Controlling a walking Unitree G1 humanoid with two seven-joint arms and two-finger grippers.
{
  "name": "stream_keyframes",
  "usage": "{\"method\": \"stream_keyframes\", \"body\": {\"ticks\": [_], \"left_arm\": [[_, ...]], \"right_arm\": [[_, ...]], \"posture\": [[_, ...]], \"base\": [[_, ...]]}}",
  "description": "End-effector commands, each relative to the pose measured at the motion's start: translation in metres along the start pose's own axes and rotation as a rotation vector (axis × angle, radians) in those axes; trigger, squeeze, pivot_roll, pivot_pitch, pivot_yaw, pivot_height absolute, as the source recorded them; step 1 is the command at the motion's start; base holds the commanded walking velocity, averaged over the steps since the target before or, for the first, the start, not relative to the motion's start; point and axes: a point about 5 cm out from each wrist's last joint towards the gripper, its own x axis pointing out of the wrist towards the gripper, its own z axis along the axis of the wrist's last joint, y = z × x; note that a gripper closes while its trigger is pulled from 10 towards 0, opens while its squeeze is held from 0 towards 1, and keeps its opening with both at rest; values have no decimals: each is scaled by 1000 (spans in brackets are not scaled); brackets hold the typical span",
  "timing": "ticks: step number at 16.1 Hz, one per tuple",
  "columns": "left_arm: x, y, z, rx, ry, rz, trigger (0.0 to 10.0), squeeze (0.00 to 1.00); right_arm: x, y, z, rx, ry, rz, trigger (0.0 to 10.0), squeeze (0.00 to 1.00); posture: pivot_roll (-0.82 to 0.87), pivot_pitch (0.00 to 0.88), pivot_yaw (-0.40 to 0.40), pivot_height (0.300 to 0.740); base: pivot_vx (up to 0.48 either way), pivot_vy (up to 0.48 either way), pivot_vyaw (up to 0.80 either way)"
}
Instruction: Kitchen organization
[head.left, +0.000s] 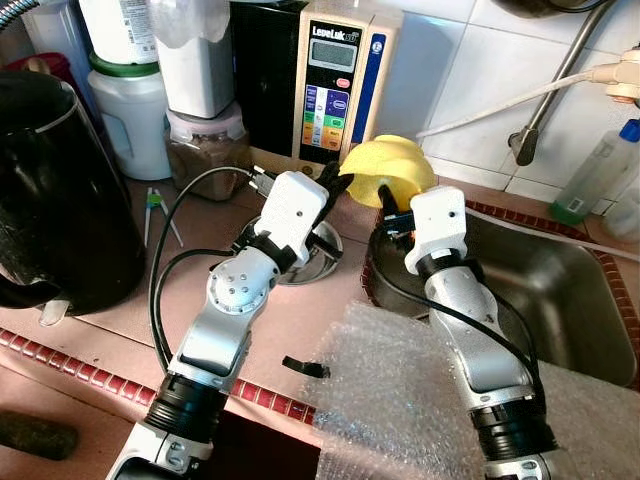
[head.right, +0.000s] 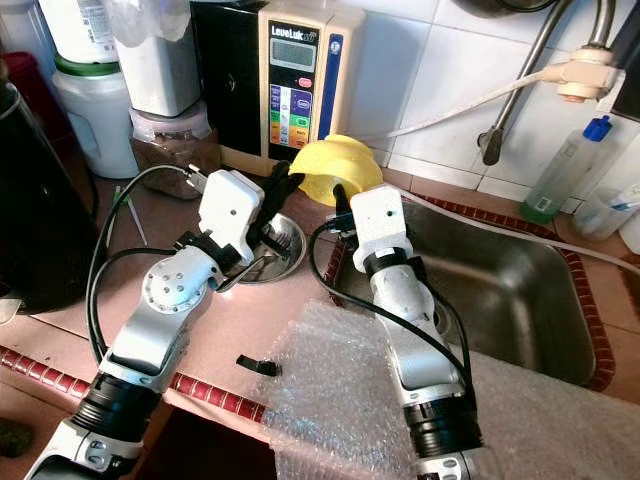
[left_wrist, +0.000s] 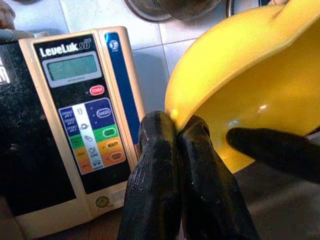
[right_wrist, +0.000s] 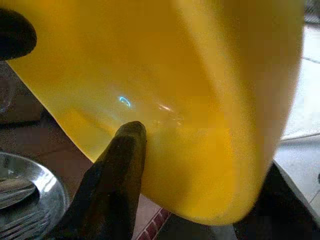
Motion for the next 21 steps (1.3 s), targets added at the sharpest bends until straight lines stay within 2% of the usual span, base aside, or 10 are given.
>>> {"method": "stream_keyframes", "body": {"ticks": [1,6,16,17,18,19,20,21], "left_arm": [[2,-10,6,5,-18,-68,0,0],[2,-15,2,-27,20,-92,0,0],[1,-13,1,-49,39,-88,157,0],[1,-13,0,-50,44,-95,5412,0],[1,-14,0,-51,49,-105,8784,0],[1,-16,-1,-61,56,-121,10000,0],[1,-18,-1,-75,54,-139,10000,0],[0,-20,0,-118,47,-163,10000,1000]], "right_arm": [[2,5,1,-34,-10,27,0,0],[-2,2,-2,-64,-23,5,0,0],[-4,-4,-6,-100,-24,-40,0,0],[-4,-4,-7,-100,-23,-40,0,0],[-4,-4,-7,-100,-22,-39,0,0],[-4,-4,-8,-98,-21,-39,0,0],[-5,-4,-8,-99,-19,-39,0,0],[-5,-4,-9,-98,-17,-39,0,0]], "posture": [[95,0,-87,740],[92,0,-83,740],[97,0,-82,740],[97,0,-82,740],[97,0,-83,740],[97,0,-82,740],[98,0,-82,740],[98,0,-82,740]], "base": [[0,0,0],[0,0,0],[0,0,0],[0,0,0],[0,0,0],[0,0,0],[0,0,0],[0,0,0]]}}
